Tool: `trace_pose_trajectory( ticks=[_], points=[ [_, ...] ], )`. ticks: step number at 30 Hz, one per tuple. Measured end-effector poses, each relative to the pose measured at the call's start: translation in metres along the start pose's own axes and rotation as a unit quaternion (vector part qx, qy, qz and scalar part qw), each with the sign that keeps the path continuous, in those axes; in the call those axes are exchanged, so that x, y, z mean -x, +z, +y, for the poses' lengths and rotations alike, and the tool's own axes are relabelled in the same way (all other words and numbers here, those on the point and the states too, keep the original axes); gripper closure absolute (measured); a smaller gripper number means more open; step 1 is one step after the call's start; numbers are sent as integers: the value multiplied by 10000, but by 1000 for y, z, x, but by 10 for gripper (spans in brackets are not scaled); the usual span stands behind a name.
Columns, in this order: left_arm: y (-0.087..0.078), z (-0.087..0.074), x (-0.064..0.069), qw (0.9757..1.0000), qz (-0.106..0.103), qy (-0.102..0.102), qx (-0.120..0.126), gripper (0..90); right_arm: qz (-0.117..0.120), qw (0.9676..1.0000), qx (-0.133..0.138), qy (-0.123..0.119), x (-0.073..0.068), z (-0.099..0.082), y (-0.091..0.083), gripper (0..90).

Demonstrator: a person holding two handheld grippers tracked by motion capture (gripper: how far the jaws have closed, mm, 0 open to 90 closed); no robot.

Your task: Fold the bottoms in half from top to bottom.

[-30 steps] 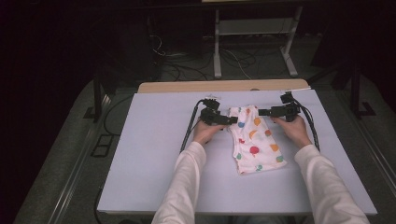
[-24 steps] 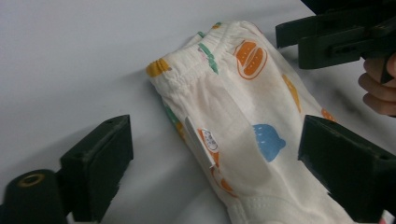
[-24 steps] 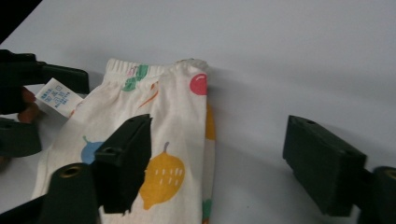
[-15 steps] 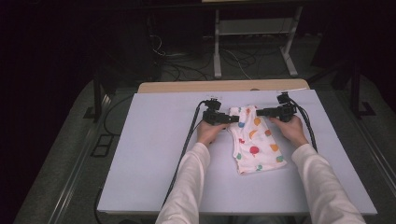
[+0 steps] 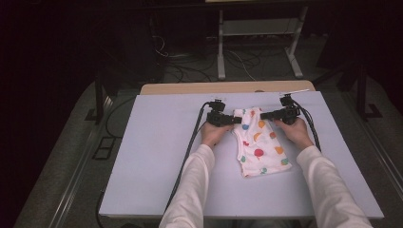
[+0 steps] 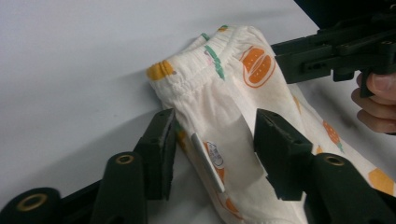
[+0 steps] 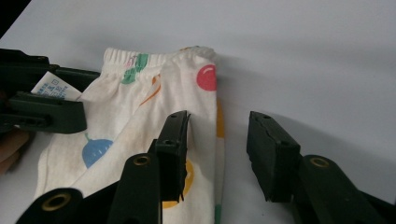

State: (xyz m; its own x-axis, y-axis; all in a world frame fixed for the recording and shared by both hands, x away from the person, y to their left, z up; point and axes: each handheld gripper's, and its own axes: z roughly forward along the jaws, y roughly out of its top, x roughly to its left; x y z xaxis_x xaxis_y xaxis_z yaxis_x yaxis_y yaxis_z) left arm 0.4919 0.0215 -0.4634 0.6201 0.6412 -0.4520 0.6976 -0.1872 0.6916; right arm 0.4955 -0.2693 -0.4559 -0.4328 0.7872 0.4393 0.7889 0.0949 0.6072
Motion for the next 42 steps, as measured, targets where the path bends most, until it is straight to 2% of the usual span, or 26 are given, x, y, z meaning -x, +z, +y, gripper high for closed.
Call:
trace_pose_trajectory(
  ticks=[6,8,13,16,20,23,27,32,38,42],
  points=[
    [1,0,-1,10000,29,9,-38,605,12,10000,-86,13,-4,1,3,637],
    [2,0,-1,10000,-13,22,-64,648,-59,9998,-164,-54,-6,2,4,677],
    [4,1,-1,9999,55,-6,-128,749,-187,9992,-333,-106,-12,6,8,757],
    [5,3,0,9997,105,6,-219,798,-293,9984,-450,-193,-16,8,11,847],
    [5,5,2,9996,132,8,-243,834,-371,9977,-546,-161,-19,10,11,872],
    [5,4,2,9996,116,-10,-241,847,-322,9982,-493,-108,-19,9,9,877],
    [3,5,2,9998,45,-32,-183,855,-106,9994,-336,-28,-20,9,5,879],
    [-1,6,8,9999,-150,31,-24,856,-28,9999,-72,-147,-28,8,-6,879],
    [-7,8,13,9998,-186,109,15,857,47,9996,140,-224,-33,0,-16,879],
    [-12,10,18,9993,-295,158,154,857,75,9992,283,-278,-33,-7,-26,879]
  ],
)
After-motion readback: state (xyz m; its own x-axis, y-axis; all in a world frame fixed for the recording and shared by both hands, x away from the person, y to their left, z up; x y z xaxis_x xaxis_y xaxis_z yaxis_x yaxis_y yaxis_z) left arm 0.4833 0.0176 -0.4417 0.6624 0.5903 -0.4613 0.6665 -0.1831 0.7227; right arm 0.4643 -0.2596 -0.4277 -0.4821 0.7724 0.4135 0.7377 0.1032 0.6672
